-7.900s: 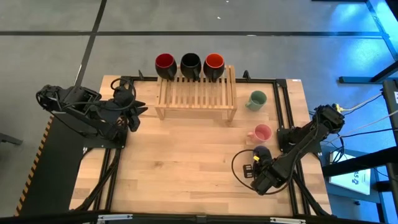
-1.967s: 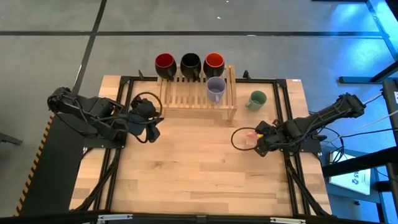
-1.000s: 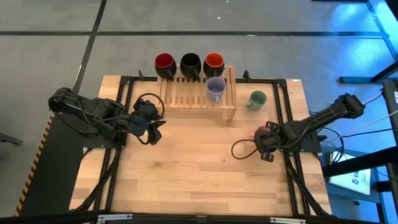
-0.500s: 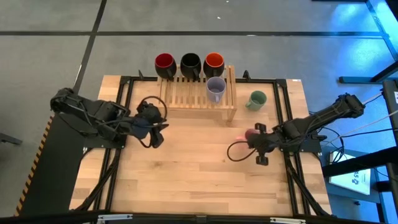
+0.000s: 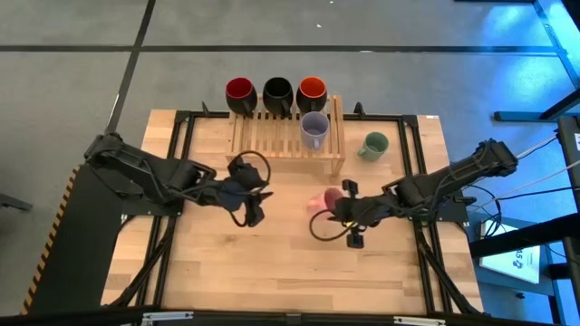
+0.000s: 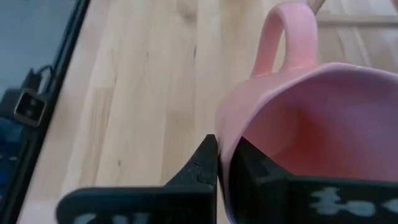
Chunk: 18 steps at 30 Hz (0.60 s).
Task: Place coffee mugs
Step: Put the pink mug on the shelf
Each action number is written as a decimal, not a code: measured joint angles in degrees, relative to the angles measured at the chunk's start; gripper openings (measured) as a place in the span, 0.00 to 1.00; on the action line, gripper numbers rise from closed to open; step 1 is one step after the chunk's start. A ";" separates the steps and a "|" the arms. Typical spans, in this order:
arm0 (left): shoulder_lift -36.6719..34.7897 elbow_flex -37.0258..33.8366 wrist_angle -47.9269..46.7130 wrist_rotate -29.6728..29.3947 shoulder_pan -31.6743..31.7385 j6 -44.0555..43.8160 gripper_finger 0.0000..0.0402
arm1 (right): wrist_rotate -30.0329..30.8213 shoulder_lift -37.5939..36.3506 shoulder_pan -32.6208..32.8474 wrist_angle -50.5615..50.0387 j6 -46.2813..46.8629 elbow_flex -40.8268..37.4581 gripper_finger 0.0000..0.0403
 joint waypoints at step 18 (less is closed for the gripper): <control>8.96 -0.04 14.15 3.52 0.66 7.64 0.43 | -4.61 8.54 -4.24 6.77 -4.27 8.89 0.00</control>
